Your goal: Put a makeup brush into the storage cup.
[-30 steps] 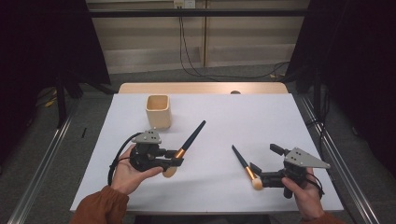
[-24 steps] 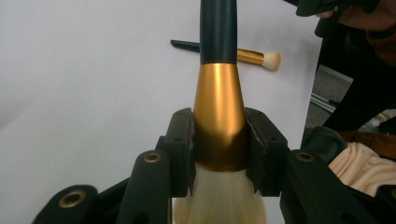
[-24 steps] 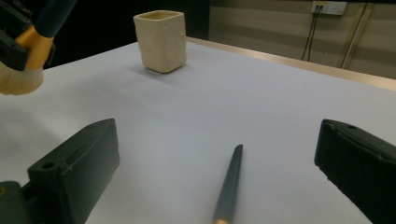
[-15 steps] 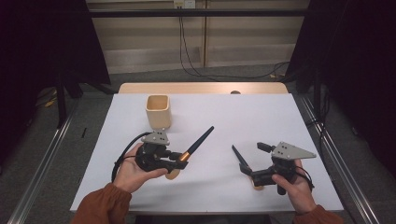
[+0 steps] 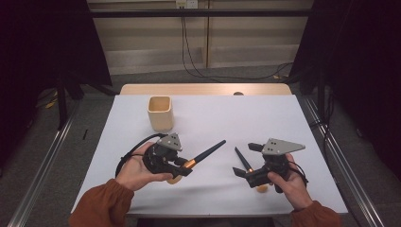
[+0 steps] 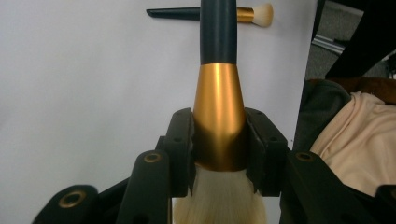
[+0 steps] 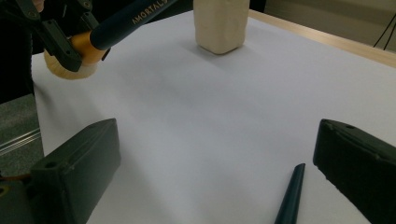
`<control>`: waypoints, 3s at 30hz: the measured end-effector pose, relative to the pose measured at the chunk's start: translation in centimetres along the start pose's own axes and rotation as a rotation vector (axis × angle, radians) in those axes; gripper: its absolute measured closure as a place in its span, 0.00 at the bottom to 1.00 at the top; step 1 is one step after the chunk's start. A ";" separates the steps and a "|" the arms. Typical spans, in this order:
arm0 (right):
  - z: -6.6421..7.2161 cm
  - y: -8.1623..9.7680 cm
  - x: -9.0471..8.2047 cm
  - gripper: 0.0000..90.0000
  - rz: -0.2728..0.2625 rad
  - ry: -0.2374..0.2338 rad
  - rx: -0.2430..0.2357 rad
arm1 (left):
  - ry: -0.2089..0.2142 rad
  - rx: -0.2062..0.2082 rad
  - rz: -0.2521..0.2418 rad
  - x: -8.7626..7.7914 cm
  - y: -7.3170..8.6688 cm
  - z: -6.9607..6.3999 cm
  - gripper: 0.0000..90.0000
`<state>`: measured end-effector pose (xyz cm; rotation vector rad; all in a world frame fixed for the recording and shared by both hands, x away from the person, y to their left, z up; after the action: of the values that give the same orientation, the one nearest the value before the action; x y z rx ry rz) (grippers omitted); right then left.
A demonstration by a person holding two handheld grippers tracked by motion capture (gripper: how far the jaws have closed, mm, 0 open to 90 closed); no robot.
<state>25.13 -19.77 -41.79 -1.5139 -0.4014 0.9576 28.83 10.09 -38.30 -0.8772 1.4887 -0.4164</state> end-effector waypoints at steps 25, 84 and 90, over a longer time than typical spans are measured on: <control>0.6 -1.8 2.7 0.03 0.264 -0.191 -0.082 | 0.027 0.089 0.225 1.0 -1.2 -0.2 0.72; 3.7 -4.0 9.7 0.45 0.600 -0.419 -0.327 | 0.055 0.160 0.368 3.5 -1.9 0.0 0.72; 3.8 -4.0 9.8 0.51 0.582 -0.424 -0.326 | 0.055 0.163 0.358 3.4 -1.9 -0.1 0.72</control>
<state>29.23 -9.29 -40.96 -1.7618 -0.4397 1.7555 29.56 6.38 -39.30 -0.4605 1.5998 -0.2918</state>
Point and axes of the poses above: each handheld gripper's, and its own axes: x roughly forward along the jaws, y roughly out of its underside, z roughly to its left, the point moved 2 cm from there along x, roughly forward along the jaws, and after that the axes turned 7 degrees about -z, right-handed, at the moved point
